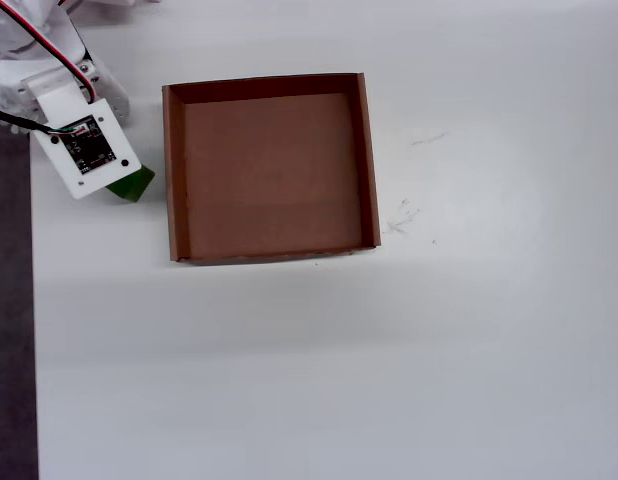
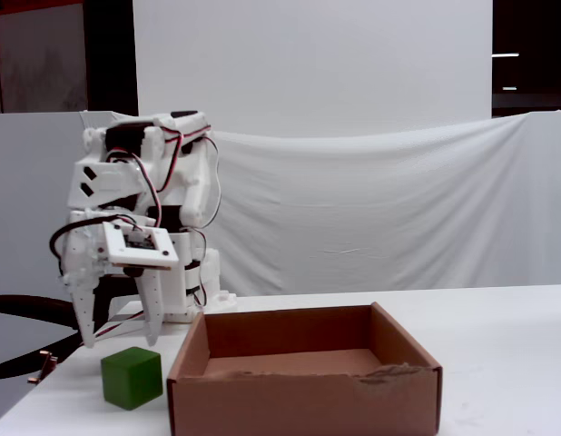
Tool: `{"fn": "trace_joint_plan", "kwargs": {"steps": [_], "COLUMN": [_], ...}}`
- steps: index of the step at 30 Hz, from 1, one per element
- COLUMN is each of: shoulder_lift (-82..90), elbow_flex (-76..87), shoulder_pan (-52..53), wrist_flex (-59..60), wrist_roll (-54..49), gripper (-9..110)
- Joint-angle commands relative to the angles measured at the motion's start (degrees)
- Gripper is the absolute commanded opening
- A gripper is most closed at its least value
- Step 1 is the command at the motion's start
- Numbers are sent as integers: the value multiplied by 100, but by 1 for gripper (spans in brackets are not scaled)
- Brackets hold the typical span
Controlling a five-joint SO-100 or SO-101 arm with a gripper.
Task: Grasp a green cube and put it in a box.
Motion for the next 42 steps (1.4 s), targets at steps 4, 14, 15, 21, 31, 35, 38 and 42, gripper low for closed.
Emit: {"fn": "trace_joint_plan", "kwargs": {"steps": [4,14,15,21,31,35,38,42], "shoulder_lift": [-527,-1107,-1187,-1635,-1995,-2057,-2136,-2259], "elbow_flex": [-633,-1134,-1222,-1617,-1846,-1863,-1890,-1969], "shoulder_pan": [-220,-105,-114,-123,-255,-343,-422,-466], "wrist_flex": [-167,-123,-149,-176,-167,-158,-132,-132], "wrist_roll": [-659,-1336,-1336,-1336,-1336,-1327,-1274,-1266], "gripper": [26,26,26,26,26,26,26,26]}}
